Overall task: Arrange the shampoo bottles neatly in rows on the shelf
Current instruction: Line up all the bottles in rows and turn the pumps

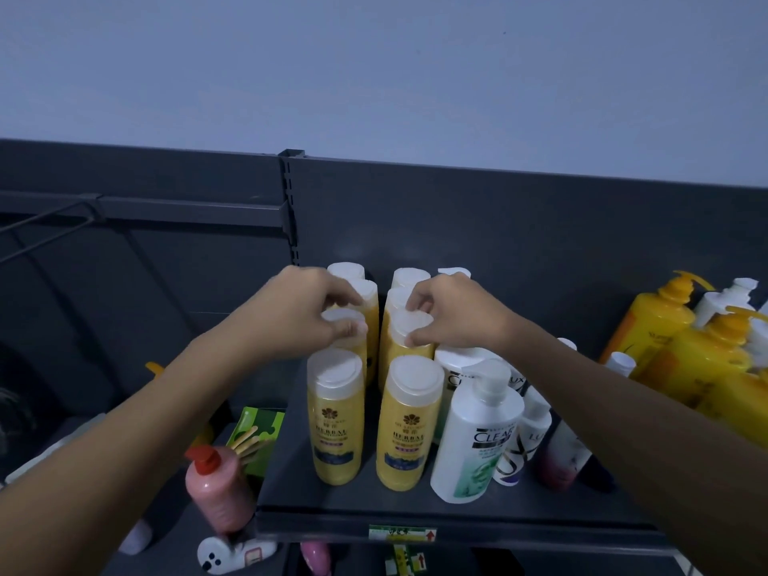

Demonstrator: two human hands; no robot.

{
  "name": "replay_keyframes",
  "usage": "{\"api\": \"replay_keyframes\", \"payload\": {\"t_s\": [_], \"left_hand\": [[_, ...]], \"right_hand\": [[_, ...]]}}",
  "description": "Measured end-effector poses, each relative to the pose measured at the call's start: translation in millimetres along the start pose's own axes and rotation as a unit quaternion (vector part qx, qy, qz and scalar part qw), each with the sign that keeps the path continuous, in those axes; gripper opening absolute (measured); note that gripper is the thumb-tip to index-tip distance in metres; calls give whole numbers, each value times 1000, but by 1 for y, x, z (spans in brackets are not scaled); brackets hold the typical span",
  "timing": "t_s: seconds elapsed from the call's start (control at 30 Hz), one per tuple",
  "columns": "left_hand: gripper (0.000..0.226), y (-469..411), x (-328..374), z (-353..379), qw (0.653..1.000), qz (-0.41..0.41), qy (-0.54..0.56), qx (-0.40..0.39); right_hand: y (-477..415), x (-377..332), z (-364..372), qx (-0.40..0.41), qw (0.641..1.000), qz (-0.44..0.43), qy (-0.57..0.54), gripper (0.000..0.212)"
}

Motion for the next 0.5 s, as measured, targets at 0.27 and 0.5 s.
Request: {"api": "replay_keyframes", "payload": {"t_s": [0.27, 0.5], "left_hand": [[52, -34, -28, 28, 994, -35, -13, -105], [48, -33, -35, 28, 996, -28, 19, -85]], "right_hand": [[-1, 3, 0, -8, 999, -5, -53, 39], [1, 5, 0, -24, 997, -12, -74, 34]]}}
Point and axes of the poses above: each hand's wrist, its own y-axis away from the middle knuckle, its own z-axis out of the palm, x = y × z, the point moved 3 cm from there along -y, towards the middle knuckle, and after that the axes turned 8 degrees about z, right-handed, at the moved point
